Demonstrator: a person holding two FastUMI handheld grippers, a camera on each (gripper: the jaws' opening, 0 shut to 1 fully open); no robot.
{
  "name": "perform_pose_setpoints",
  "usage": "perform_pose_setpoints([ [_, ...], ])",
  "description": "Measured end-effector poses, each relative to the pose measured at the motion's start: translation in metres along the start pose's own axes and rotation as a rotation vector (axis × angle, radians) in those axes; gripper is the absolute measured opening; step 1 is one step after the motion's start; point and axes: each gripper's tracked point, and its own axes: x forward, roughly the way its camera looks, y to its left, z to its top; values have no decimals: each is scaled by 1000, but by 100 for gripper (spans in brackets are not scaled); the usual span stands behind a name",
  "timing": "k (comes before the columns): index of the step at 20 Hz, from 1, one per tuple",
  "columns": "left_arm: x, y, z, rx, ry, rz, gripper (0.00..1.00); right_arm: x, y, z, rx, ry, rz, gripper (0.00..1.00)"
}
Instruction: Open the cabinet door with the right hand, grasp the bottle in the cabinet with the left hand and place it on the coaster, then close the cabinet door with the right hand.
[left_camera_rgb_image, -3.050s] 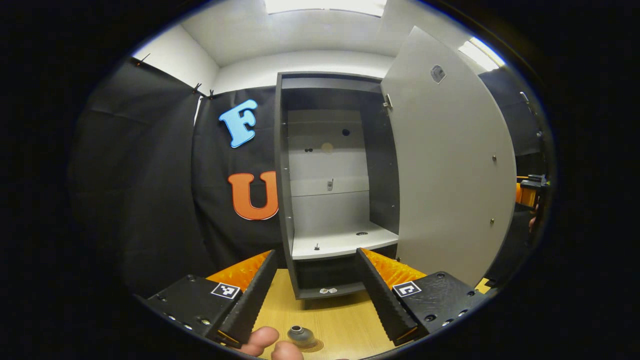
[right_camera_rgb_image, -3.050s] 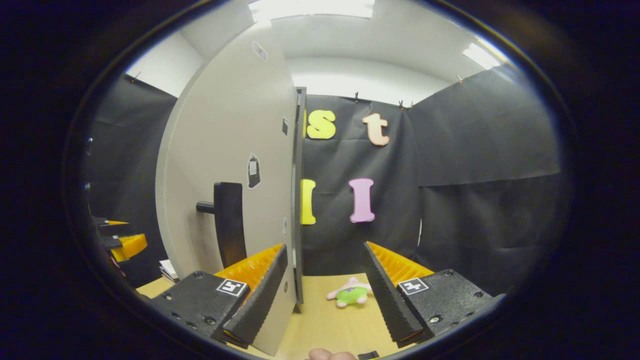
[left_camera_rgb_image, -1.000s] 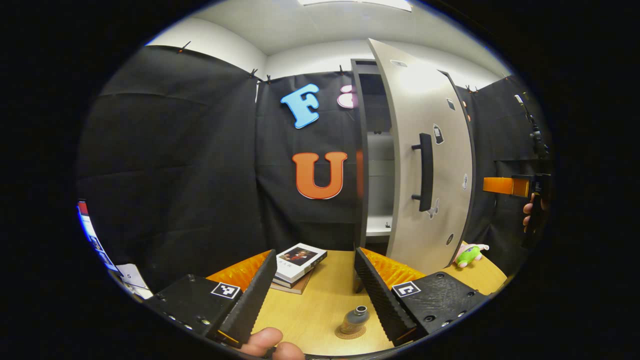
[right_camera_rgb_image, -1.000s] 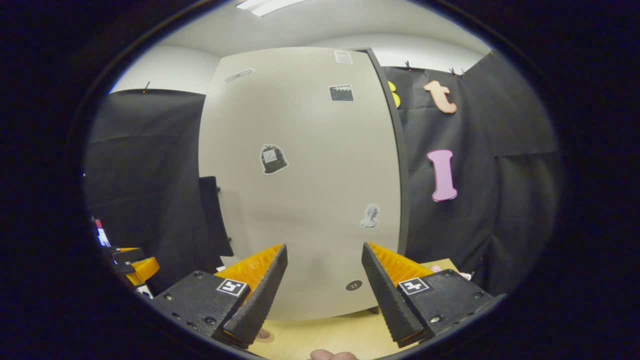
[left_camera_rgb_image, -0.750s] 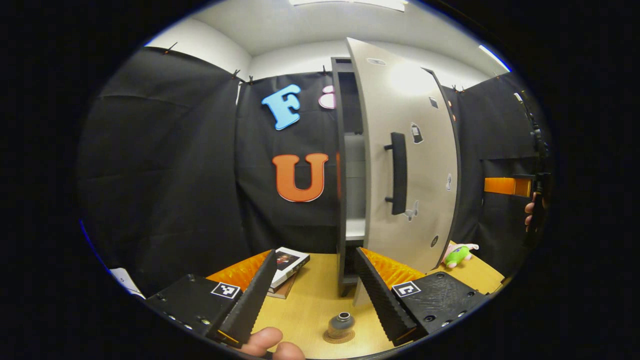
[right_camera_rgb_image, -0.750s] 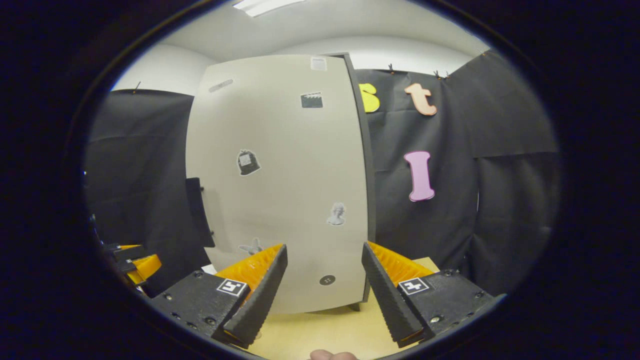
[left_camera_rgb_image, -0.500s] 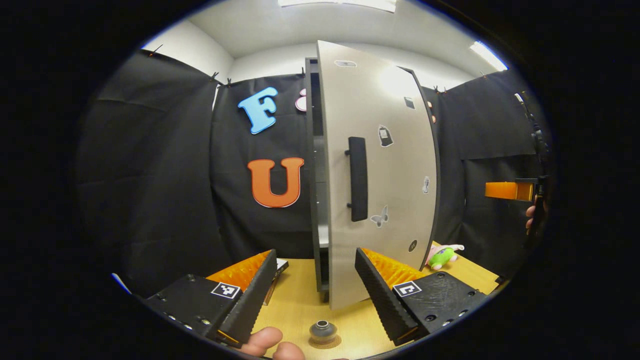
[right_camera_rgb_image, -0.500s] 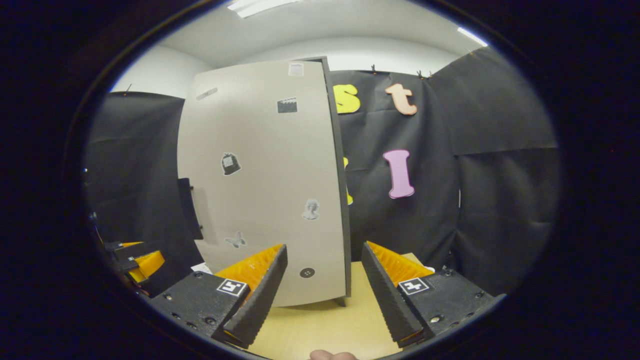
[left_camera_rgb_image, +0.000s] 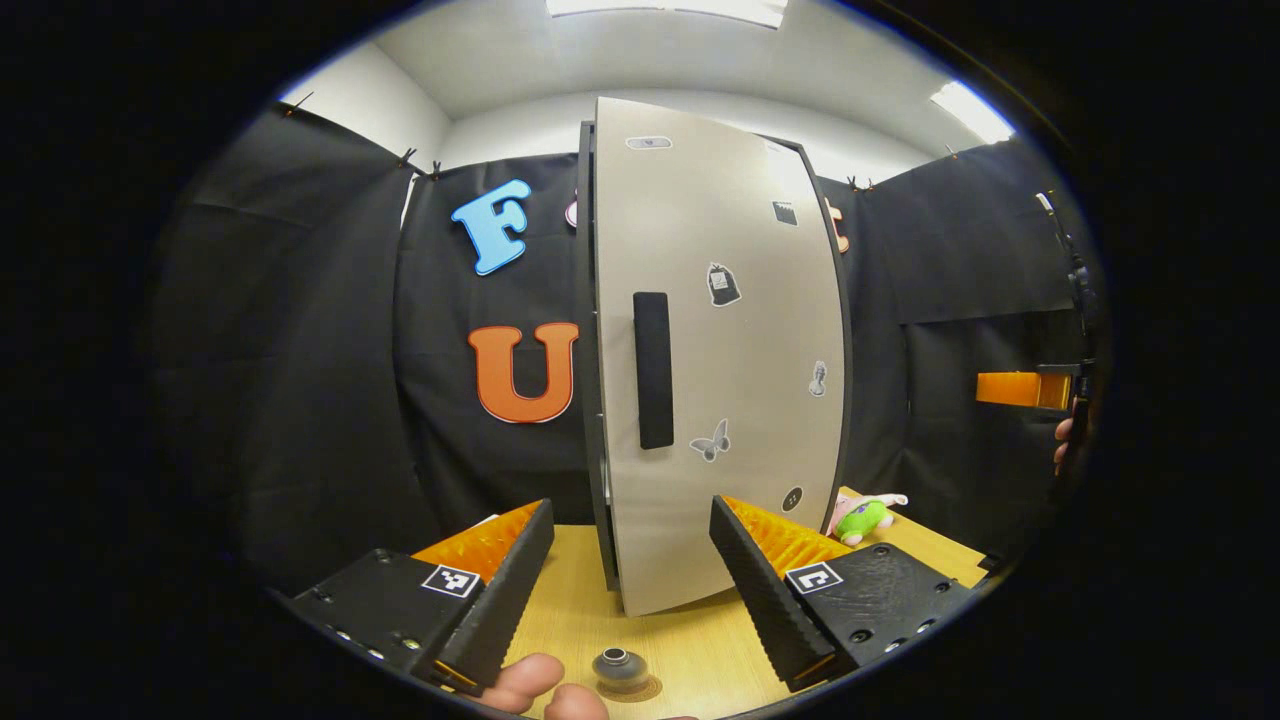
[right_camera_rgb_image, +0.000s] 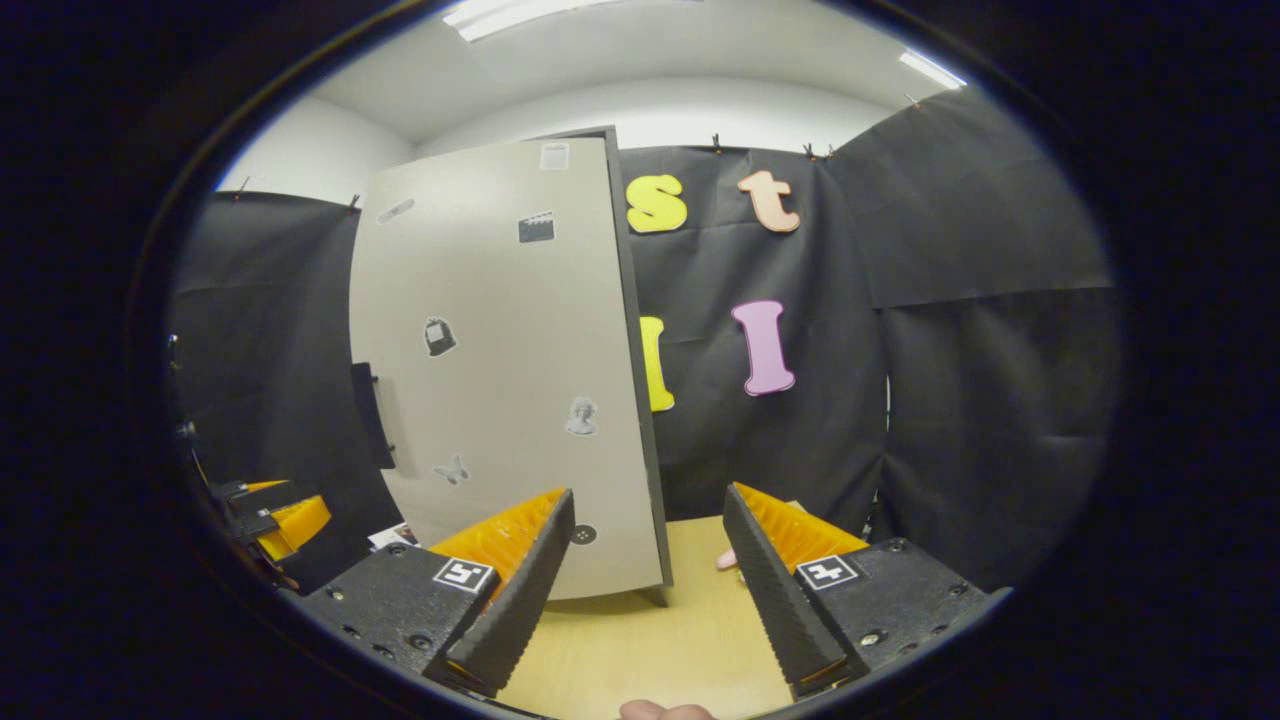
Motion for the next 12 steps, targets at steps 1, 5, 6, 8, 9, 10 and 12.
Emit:
perform_pose_setpoints([
  [1,-1,0,0,-1,3,3,95,-1,0,0,1,1,3,92],
  [5,-3,4,1,-1,3,18,95,0,4,-4,2,8,14,93],
  [6,-3,4,1,-2,3,20,95,1,4,-5,5,11,17,95],
  [8,-4,5,1,0,0,27,95,0,6,-7,11,18,20,93],
  [9,-4,5,2,-1,-3,29,95,-1,7,-7,13,20,21,95],
  [10,-4,4,2,-3,-2,26,95,-1,9,-6,14,20,20,95],
  [12,-3,5,3,-2,-4,25,95,0,8,-6,14,21,18,95],
])
